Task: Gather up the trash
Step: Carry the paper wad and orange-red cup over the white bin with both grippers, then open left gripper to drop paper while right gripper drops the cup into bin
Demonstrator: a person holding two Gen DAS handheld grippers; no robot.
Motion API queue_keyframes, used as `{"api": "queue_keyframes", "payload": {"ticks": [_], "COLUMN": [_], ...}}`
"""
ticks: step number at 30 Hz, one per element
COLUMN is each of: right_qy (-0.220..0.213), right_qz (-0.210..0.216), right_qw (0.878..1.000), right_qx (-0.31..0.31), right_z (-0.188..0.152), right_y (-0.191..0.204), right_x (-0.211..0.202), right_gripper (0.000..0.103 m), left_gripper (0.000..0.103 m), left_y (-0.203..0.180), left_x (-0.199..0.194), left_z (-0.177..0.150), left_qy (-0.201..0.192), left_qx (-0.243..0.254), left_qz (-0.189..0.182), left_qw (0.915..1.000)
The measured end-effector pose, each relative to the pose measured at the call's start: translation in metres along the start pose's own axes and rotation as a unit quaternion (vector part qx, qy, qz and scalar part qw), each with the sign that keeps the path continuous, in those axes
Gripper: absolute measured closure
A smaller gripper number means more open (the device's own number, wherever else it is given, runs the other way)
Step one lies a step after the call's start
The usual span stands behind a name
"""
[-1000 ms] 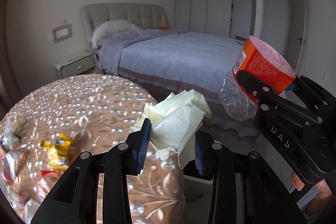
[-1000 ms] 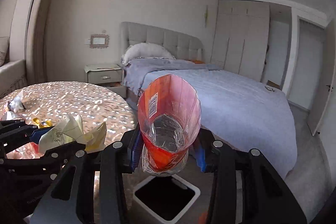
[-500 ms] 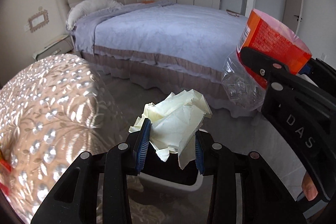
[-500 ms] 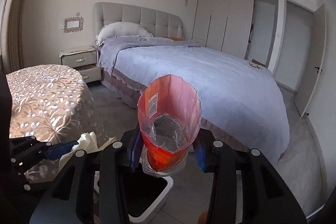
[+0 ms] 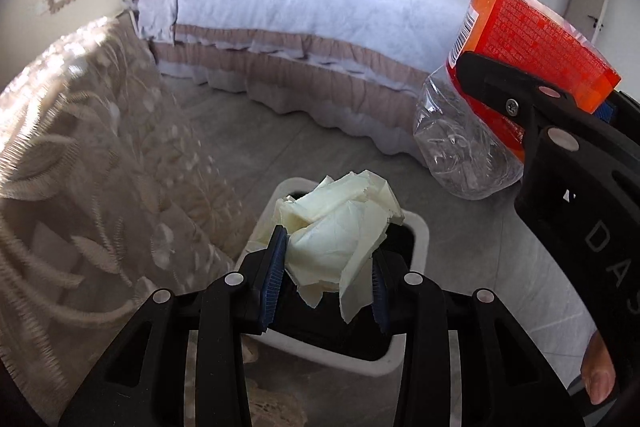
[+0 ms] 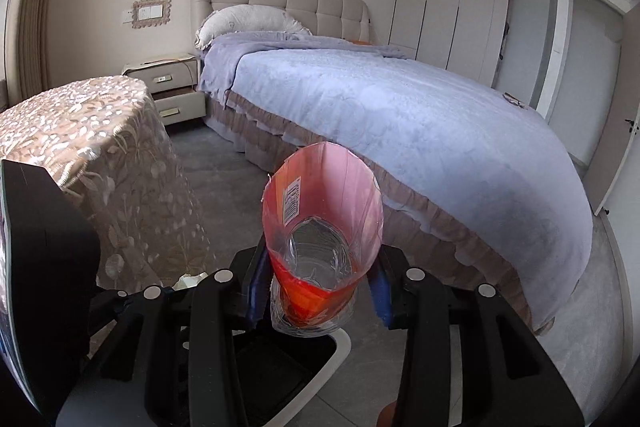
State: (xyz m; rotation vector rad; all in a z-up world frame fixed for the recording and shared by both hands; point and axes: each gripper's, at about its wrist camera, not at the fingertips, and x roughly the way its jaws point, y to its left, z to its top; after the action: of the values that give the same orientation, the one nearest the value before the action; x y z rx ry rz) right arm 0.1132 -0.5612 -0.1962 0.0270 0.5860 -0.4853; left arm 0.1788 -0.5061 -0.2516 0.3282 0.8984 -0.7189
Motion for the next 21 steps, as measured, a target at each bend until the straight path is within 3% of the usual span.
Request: {"api": "queue_keyframes", "payload": {"ticks": [1, 2, 3, 4, 5, 13, 16, 21], "right_qy": [0.005, 0.009, 0.013, 0.017, 0.019, 0.037, 0.035, 0.042], "right_qz": [0.001, 0.002, 0.002, 0.002, 0.003, 0.004, 0.005, 0.015], "right_qw": [1.000, 1.000, 1.000, 1.000, 1.000, 0.999, 0.999, 0.999], "right_qx": [0.000, 0.001, 0.001, 0.001, 0.002, -0.006, -0.005, 0.000], "right_z": [-0.001, -0.002, -0.003, -0.004, -0.006, -0.014, -0.014, -0.020], "right_y": [0.001, 0.001, 0.002, 0.003, 0.003, 0.009, 0.009, 0.001], "right_x": [0.006, 0.010, 0.014, 0.018, 0.021, 0.039, 0.041, 0.053], "right_gripper": [0.060, 0.060, 0.060, 0.060, 0.060, 0.060, 0.060, 0.059], "left_gripper": [0.061, 0.049, 0.021, 0.008, 0.004, 0.004, 0.004, 0.005], "left_y": [0.000, 0.001, 0.003, 0.005, 0.008, 0.009, 0.004, 0.001], "left_x": [0.005, 0.012, 0.017, 0.022, 0.024, 0.022, 0.006, -0.003], "left_z": [-0.001, -0.001, -0.002, -0.003, -0.004, -0.008, -0.008, -0.016], "left_qy": [0.007, 0.017, 0.024, 0.028, 0.025, 0.012, -0.023, -0.026], "left_qx": [0.002, 0.006, 0.003, -0.002, -0.007, 0.019, 0.037, 0.036], "left_qz": [0.001, -0.001, -0.004, -0.006, -0.004, 0.031, 0.083, 0.111], "left_qw": [1.0000, 0.9998, 0.9997, 0.9996, 0.9997, 0.9993, 0.9956, 0.9928]}}
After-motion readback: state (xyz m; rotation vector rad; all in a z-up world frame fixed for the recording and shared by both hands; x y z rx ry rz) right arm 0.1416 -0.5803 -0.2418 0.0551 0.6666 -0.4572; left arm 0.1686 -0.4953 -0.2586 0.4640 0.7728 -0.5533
